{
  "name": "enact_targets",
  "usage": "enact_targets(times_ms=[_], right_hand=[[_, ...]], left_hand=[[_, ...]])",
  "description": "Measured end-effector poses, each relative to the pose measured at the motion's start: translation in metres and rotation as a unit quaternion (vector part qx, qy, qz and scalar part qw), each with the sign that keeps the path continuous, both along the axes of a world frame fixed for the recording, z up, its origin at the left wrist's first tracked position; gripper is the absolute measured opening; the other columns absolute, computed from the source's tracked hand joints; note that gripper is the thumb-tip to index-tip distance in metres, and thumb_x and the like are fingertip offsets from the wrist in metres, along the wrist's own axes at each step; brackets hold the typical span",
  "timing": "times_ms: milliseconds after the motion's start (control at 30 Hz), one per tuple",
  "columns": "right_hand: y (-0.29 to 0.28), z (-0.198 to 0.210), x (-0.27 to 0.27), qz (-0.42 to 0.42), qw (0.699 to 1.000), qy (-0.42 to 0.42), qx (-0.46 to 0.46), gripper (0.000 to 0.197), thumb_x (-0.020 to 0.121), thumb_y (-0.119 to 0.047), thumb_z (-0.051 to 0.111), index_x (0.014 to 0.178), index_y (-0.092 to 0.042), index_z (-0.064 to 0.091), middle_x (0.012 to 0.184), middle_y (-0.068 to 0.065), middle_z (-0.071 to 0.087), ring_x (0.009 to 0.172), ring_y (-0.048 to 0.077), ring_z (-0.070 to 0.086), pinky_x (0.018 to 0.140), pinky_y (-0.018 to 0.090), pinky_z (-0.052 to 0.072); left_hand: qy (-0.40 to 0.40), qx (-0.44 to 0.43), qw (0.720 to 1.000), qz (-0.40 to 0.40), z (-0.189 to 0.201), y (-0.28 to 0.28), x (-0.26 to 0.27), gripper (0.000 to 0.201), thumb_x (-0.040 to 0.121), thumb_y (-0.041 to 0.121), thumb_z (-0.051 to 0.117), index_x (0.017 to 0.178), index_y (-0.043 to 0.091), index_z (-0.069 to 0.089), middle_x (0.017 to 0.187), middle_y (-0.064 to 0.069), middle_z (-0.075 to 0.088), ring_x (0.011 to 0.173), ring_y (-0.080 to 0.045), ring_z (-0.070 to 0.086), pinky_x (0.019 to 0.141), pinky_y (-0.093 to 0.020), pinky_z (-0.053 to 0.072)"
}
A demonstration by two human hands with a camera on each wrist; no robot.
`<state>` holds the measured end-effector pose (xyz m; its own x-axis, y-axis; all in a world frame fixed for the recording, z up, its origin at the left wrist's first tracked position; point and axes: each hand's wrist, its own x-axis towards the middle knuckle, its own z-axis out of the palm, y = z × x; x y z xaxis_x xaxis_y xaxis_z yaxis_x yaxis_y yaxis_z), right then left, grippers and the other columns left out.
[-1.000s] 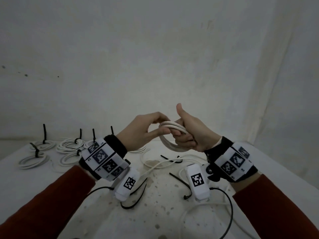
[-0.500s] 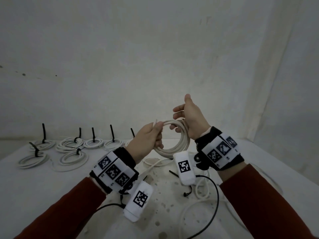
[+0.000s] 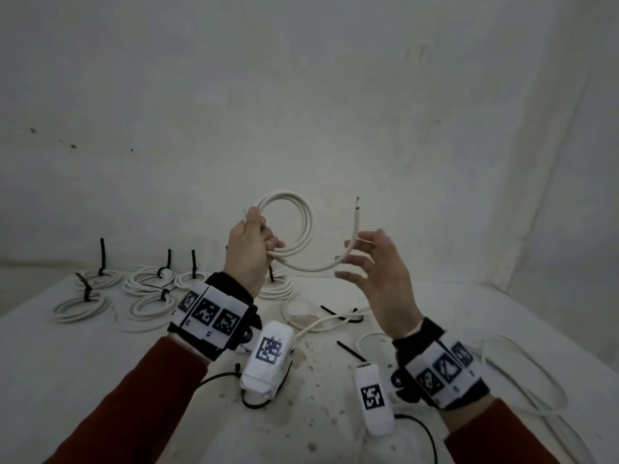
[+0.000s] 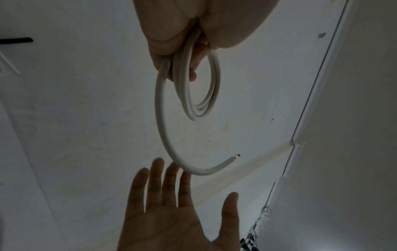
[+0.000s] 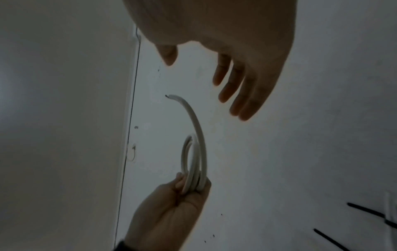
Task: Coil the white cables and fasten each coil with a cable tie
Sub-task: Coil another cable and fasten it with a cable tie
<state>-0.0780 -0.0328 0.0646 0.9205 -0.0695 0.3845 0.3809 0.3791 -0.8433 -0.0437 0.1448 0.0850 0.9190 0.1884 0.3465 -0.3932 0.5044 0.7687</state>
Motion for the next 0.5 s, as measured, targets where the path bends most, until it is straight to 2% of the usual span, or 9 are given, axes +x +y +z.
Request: enact_targets(times_ms=[33,100,167,267,333,367,433,500], right_hand=[[0.004,-0.004,-0.002,0.011,0.999,-0.022,-0.034,0.058,0.073,-0.049,0.068,0.11,-0.007,0.054,0.097,0.008,0.063,0.086,0.026,0.065,0.073,0.037,0.056],[0.012,-0.007,-0.008,-0.007,0.994,-0.064,-0.084,0.038,0.085,-0.025,0.064,0.117,-0.006,0.057,0.099,0.01,0.065,0.088,0.028,0.068,0.077,0.033,0.056],[0.018,-0.006,-0.009,-0.044,0.994,-0.077,-0.069,0.026,0.093,-0.01,0.056,0.118,-0.006,0.061,0.091,0.013,0.065,0.08,0.027,0.068,0.076,0.031,0.056],[0.025,-0.005,-0.006,-0.092,0.992,-0.087,-0.012,0.033,0.096,-0.007,0.052,0.129,-0.007,0.055,0.077,0.011,0.063,0.071,0.024,0.066,0.076,0.033,0.058],[0.027,-0.003,-0.002,-0.124,0.988,-0.085,0.027,0.037,0.097,-0.008,0.052,0.134,-0.008,0.05,0.08,0.01,0.066,0.07,0.022,0.068,0.072,0.033,0.059],[0.027,-0.001,-0.002,-0.138,0.986,-0.08,0.043,0.036,0.097,-0.009,0.052,0.132,-0.007,0.048,0.086,0.011,0.069,0.072,0.022,0.069,0.07,0.033,0.059],[0.024,0.004,0.0,-0.153,0.983,-0.061,0.075,0.023,0.097,-0.011,0.054,0.117,-0.006,0.045,0.094,0.011,0.072,0.074,0.023,0.071,0.064,0.032,0.058],[0.019,0.008,0.001,-0.161,0.983,-0.036,0.077,0.014,0.096,-0.011,0.056,0.102,-0.007,0.044,0.093,0.011,0.073,0.064,0.022,0.07,0.058,0.03,0.056]], left_hand=[[-0.002,-0.002,1.0,0.003,0.0,0.0,0.001,0.036,0.104,0.03,0.029,0.072,0.016,0.038,0.043,0.01,0.029,0.037,-0.004,0.032,0.05,-0.021,0.045],[-0.005,0.007,1.0,0.008,0.0,-0.003,0.001,0.037,0.103,0.031,0.029,0.071,0.016,0.038,0.043,0.011,0.029,0.037,-0.004,0.031,0.05,-0.022,0.043],[-0.006,0.024,1.0,0.01,-0.002,-0.006,0.0,0.038,0.103,0.033,0.028,0.07,0.016,0.038,0.043,0.011,0.028,0.037,-0.004,0.029,0.05,-0.022,0.041],[-0.001,0.038,0.999,-0.002,-0.004,-0.01,-0.004,0.039,0.103,0.035,0.027,0.072,0.016,0.039,0.044,0.011,0.027,0.038,-0.005,0.027,0.051,-0.023,0.041],[0.022,0.018,0.998,-0.047,-0.003,-0.011,-0.008,0.042,0.103,0.037,0.025,0.071,0.015,0.042,0.044,0.009,0.028,0.037,-0.006,0.028,0.05,-0.024,0.04],[0.034,0.0,0.996,-0.079,-0.002,-0.011,-0.009,0.043,0.103,0.035,0.023,0.071,0.014,0.043,0.044,0.007,0.029,0.037,-0.007,0.028,0.048,-0.024,0.039],[0.035,-0.023,0.99,-0.132,-0.001,-0.011,-0.013,0.039,0.098,0.025,0.021,0.07,0.011,0.046,0.044,0.005,0.03,0.036,-0.008,0.028,0.044,-0.021,0.038],[0.017,-0.014,0.986,-0.162,-0.001,-0.012,-0.016,0.036,0.096,0.02,0.023,0.071,0.01,0.047,0.046,0.005,0.03,0.037,-0.008,0.028,0.043,-0.021,0.038]])
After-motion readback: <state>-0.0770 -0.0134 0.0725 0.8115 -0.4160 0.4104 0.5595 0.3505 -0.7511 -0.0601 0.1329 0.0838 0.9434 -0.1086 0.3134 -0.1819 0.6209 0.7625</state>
